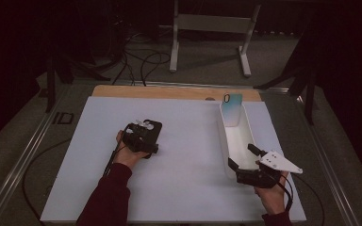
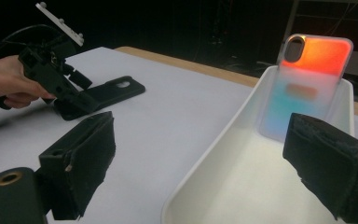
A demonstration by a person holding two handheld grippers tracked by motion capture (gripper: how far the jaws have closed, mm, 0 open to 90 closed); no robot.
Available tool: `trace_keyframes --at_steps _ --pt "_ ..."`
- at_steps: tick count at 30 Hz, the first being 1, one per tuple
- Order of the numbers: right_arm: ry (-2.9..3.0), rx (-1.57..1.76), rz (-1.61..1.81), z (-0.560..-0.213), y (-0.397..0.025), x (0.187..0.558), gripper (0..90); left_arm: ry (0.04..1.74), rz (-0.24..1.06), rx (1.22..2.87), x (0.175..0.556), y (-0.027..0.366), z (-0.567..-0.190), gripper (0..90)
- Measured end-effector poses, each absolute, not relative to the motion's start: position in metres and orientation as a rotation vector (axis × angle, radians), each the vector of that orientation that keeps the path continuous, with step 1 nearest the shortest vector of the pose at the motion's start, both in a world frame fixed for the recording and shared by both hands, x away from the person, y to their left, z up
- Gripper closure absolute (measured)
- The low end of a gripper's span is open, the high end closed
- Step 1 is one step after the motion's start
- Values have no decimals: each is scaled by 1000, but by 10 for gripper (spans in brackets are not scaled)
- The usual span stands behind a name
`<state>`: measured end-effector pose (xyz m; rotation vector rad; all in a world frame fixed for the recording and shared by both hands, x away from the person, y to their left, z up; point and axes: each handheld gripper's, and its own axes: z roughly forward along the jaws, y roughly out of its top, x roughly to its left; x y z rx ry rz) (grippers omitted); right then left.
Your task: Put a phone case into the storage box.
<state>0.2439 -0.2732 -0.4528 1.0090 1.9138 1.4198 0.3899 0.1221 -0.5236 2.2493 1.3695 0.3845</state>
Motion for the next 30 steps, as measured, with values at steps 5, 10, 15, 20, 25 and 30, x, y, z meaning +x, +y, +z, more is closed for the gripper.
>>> trace_keyframes --at_steps 5,10,15,20,25,30 --pt "1906 1008 1419 -452 -274 244 89 1395 368 2253 391 124 -525 39" --pt "1904 1013 1417 -452 -274 244 90 1385 365 2258 391 126 -524 87" --pt "1904 1010 1416 -452 -273 244 90 1380 356 2274 391 126 -522 118" --pt "1904 1011 1419 -453 -273 244 90 1366 351 2285 390 127 -521 141" --pt "1902 1013 1417 -452 -274 244 90 1347 371 2285 389 127 -520 154" --pt "1900 1013 1419 -452 -274 244 91 1334 407 2269 387 127 -516 167"
